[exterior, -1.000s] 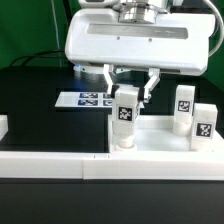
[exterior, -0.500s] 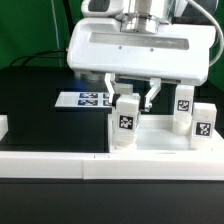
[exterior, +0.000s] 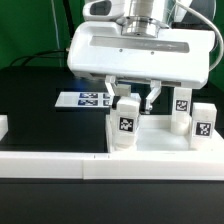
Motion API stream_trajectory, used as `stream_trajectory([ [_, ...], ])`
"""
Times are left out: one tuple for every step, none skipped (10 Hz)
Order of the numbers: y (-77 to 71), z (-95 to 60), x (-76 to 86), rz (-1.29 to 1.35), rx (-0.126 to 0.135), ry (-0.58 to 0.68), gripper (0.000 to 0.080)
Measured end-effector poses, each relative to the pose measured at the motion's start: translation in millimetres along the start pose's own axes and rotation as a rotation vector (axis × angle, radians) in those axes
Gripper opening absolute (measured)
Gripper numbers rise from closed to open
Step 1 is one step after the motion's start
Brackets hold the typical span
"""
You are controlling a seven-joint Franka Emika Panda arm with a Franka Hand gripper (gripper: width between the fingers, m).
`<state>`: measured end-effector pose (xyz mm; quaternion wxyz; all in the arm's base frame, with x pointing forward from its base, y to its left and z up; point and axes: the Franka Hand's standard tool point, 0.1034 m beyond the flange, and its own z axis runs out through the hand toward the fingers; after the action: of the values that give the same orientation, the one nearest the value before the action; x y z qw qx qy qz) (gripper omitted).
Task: Assemble square table
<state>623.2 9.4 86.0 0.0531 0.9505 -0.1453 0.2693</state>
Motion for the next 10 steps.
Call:
stream_trajectory([
  [0.1, 0.0, 0.0, -0.001, 0.000, 0.000, 0.0296],
  [0.0, 0.0, 0.0, -0.002, 0.000, 0.000, 0.0512],
  [0.1, 0.0, 0.0, -0.003, 0.000, 0.000, 0.0512],
  [0.0, 0.0, 0.0, -0.004, 0.000, 0.000, 0.0620],
  [0.0, 0.0, 0.0, -0.004, 0.000, 0.000, 0.0640],
  [0.0, 0.0, 0.0, -0.005, 0.000, 0.000, 0.0640],
  [0.1, 0.0, 0.0, -0.006, 0.000, 0.000, 0.0648],
  [0.0, 0.0, 0.0, -0.008, 0.000, 0.000, 0.0648],
  [0.1, 0.0, 0.0, -0.011, 0.000, 0.000, 0.0649],
  [0.1, 0.0, 0.0, -0.013, 0.000, 0.000, 0.0649],
])
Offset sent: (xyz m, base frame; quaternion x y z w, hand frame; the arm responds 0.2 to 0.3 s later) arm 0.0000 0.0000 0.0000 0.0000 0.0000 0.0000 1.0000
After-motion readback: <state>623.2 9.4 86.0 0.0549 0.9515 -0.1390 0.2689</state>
